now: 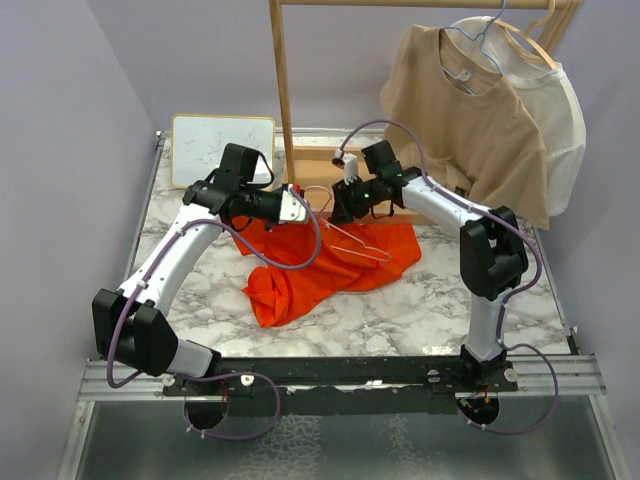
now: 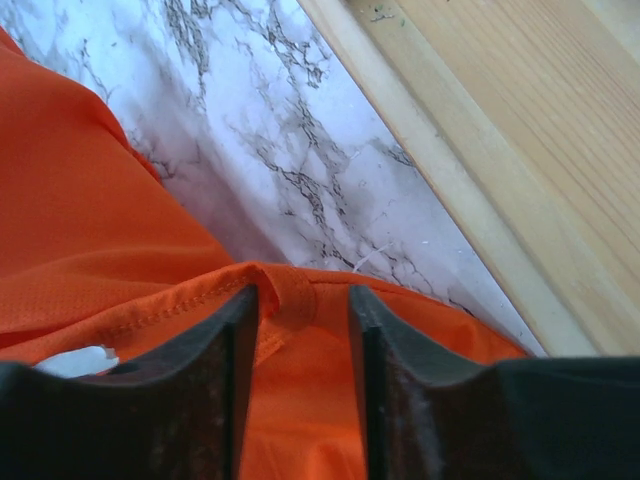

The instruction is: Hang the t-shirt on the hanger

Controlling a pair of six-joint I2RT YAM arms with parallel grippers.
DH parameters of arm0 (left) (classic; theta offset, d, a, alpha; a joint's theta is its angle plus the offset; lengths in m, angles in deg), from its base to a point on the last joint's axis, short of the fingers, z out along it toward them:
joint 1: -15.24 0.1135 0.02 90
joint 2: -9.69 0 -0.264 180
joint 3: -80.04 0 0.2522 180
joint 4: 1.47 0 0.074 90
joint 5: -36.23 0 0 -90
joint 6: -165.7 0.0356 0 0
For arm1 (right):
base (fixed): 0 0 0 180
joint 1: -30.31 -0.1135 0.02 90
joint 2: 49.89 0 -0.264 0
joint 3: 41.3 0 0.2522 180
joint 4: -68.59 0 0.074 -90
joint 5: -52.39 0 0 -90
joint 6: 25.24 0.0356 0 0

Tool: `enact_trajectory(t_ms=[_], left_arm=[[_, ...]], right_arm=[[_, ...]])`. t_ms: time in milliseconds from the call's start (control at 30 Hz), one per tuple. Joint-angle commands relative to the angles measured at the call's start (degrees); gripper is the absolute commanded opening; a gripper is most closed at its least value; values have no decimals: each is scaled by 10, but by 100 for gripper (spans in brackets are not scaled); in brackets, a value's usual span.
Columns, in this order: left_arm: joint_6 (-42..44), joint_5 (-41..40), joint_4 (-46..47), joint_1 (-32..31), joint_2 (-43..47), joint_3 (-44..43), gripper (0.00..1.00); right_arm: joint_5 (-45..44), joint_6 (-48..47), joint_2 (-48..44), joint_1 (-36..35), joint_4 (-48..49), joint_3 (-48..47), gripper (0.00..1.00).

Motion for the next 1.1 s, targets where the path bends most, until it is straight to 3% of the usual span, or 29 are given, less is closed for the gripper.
enact_trajectory(t_ms=[0,100,133,333,600,1067], left_arm=[[3,37,10,-1,8,2,0],[-3,42,14,-2,7,0,0],[-8,44,16,-1,6,-1,0],[-58,34,46,-1,9,2,0],[-274,-13,257,39,52,78,0],[-290,-81,323,46,74,127,0]], right_arm=[[-17,-6,20,-9,-8,-19,32],[-25,-5,26,-11,-10,-22,4],[-31,-4,25,-11,-10,-23,1],[-79,-1,-8,-11,-13,-4,1],[-158,14,-112,-2,4,93,1],[-212,53,-208,57,17,173,1]])
